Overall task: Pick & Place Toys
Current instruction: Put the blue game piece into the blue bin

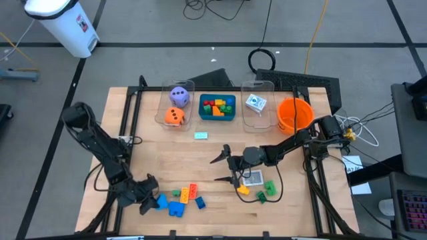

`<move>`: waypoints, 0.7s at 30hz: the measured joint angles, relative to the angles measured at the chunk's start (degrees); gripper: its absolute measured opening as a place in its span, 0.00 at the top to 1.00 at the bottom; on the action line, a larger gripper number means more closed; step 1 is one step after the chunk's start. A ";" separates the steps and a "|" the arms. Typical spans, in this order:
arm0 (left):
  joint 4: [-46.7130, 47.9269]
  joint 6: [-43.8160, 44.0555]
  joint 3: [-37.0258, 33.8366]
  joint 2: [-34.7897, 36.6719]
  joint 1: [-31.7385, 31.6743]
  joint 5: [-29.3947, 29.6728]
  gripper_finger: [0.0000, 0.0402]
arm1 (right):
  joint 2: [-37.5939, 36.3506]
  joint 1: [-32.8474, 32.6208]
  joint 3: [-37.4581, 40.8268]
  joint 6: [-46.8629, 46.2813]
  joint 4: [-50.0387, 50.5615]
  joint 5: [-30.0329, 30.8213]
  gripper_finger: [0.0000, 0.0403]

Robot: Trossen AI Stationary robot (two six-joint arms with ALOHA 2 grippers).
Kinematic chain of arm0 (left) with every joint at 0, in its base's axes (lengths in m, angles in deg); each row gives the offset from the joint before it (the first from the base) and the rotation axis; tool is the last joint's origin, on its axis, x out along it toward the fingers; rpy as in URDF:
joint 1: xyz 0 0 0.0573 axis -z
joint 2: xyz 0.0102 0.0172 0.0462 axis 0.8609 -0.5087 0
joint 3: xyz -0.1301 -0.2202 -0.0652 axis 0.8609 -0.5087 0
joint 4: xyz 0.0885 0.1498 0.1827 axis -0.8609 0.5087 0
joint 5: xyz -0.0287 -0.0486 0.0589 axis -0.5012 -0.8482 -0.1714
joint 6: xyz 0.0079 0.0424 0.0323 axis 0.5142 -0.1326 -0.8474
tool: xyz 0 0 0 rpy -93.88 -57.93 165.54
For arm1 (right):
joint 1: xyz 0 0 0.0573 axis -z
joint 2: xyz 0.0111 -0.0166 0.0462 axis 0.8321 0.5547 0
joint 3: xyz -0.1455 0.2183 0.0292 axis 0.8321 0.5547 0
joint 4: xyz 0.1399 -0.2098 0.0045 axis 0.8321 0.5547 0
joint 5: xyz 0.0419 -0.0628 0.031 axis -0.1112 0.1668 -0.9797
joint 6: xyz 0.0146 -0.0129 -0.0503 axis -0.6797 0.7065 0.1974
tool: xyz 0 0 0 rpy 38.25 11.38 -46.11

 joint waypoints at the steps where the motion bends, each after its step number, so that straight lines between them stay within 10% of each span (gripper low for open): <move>1: 0.24 -0.88 -0.04 0.48 -0.48 -0.52 0.96 | 0.00 0.00 0.00 0.03 -0.18 0.00 0.15; 15: 0.13 -24.67 -0.08 14.46 -9.80 0.27 0.96 | 0.00 0.00 0.00 0.07 -9.23 0.34 0.15; 21: 0.00 -45.36 -0.06 19.08 -15.52 11.15 0.97 | -0.04 0.01 0.00 -3.20 -13.32 5.79 0.15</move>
